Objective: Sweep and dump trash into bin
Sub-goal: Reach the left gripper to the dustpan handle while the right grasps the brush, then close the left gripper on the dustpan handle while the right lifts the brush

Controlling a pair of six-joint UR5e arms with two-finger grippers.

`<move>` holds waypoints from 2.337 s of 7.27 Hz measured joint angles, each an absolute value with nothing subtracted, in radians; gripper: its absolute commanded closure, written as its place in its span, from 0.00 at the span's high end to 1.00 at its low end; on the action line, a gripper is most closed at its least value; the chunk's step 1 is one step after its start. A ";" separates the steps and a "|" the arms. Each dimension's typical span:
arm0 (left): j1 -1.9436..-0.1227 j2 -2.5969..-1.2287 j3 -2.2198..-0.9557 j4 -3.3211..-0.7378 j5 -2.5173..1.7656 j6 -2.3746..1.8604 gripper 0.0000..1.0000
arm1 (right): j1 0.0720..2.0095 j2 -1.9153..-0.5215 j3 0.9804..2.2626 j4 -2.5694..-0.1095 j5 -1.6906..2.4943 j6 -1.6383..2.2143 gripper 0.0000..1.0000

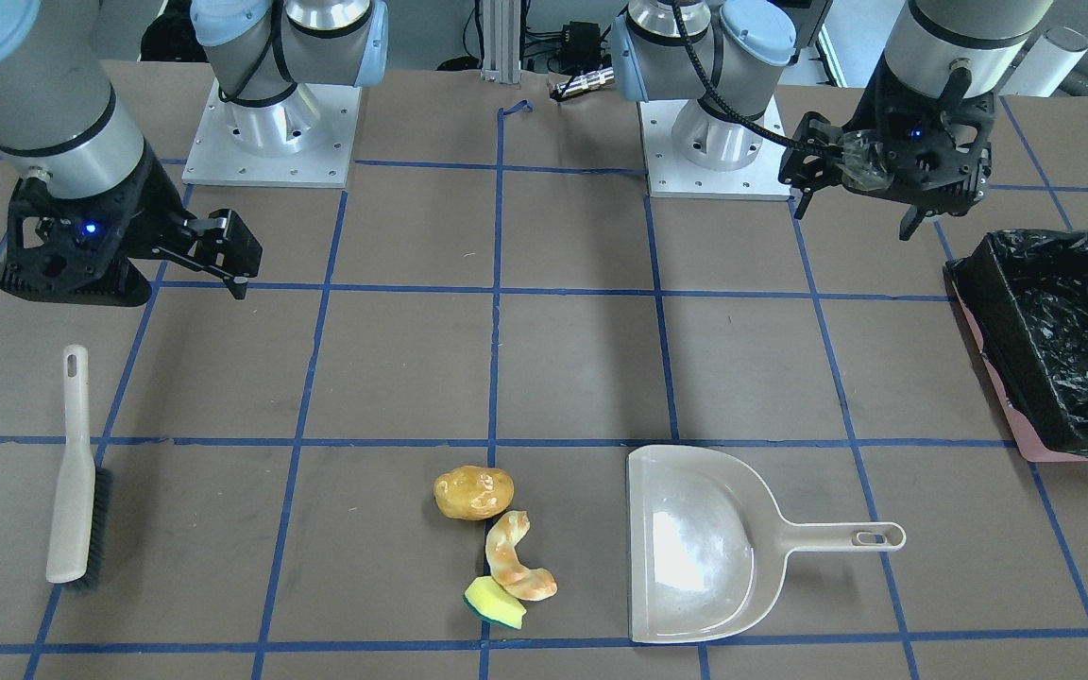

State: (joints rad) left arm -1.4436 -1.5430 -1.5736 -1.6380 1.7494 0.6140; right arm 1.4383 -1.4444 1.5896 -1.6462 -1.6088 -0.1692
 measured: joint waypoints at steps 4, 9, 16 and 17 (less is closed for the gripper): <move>-1.324 -1.645 -1.601 -1.529 1.671 0.921 1.00 | 1.218 -1.345 1.756 -1.923 -1.629 -0.643 1.00; -1.313 -1.902 -1.583 -1.213 1.607 1.383 1.00 | 1.185 -1.266 1.854 -2.024 -1.747 -0.723 0.82; -1.370 -2.103 -1.489 -1.025 1.606 1.799 0.98 | 1.177 -1.266 1.870 -2.035 -1.760 -0.717 0.57; -1.370 -2.121 -1.485 -1.026 1.607 1.801 0.98 | 1.172 -1.265 1.869 -2.035 -1.760 -0.715 0.47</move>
State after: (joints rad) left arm -1.3702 -2.1213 -1.4851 -1.0258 1.6073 1.8009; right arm 1.1718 -1.2655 1.8692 -2.0352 -1.7597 -0.7153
